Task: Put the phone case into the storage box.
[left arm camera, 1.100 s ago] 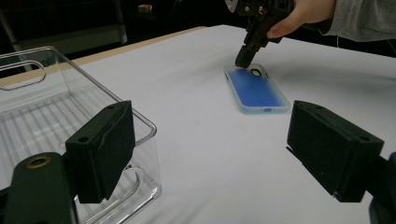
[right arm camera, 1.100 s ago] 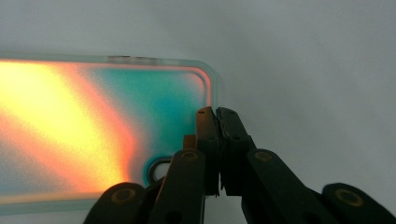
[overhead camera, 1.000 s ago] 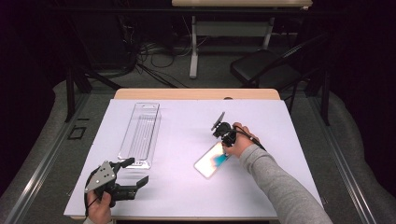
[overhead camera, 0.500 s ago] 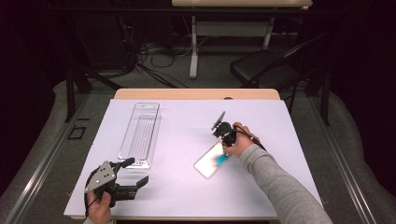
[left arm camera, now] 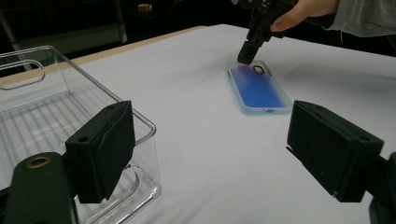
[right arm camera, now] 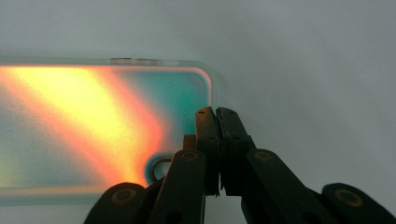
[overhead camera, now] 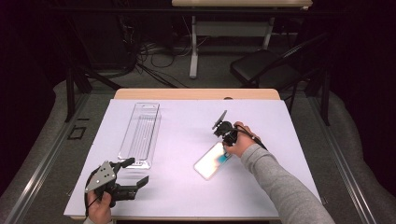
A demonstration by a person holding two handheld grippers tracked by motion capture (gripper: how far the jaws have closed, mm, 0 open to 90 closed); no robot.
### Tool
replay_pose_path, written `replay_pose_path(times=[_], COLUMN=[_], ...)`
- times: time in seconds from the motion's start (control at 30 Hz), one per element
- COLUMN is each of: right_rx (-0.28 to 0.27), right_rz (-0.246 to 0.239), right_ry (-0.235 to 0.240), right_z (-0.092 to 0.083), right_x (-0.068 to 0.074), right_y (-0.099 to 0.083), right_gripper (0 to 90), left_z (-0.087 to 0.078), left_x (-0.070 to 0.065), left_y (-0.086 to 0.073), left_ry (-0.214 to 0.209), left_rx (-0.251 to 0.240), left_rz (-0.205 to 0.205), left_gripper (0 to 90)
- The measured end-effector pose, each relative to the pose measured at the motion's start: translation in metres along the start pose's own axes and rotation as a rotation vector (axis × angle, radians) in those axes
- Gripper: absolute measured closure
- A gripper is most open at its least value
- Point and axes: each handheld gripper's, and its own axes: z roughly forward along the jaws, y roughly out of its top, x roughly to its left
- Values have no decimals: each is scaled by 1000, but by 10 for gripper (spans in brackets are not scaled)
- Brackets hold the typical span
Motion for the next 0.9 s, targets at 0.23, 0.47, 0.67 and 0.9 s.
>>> replay_pose_path(times=[0.23, 0.47, 0.67, 0.9], right_rx=[-20, -27, -56, -78], right_rz=[-5, -28, -40, -42], right_ry=[-3, -12, -16, -18], right_z=[-9, -19, -26, -35], right_x=[1, 4, 6, 10], right_y=[-2, -5, -8, -10], right_gripper=[888, 888, 888, 888], left_z=[4, 7, 7, 12], left_x=[-1, -3, -1, -2], left_y=[0, 0, -1, -1], left_ry=[-14, -20, -23, -52], left_rx=[18, 43, 47, 70], left_rz=[-18, -14, -30, -57], left_gripper=[155, 156, 156, 155])
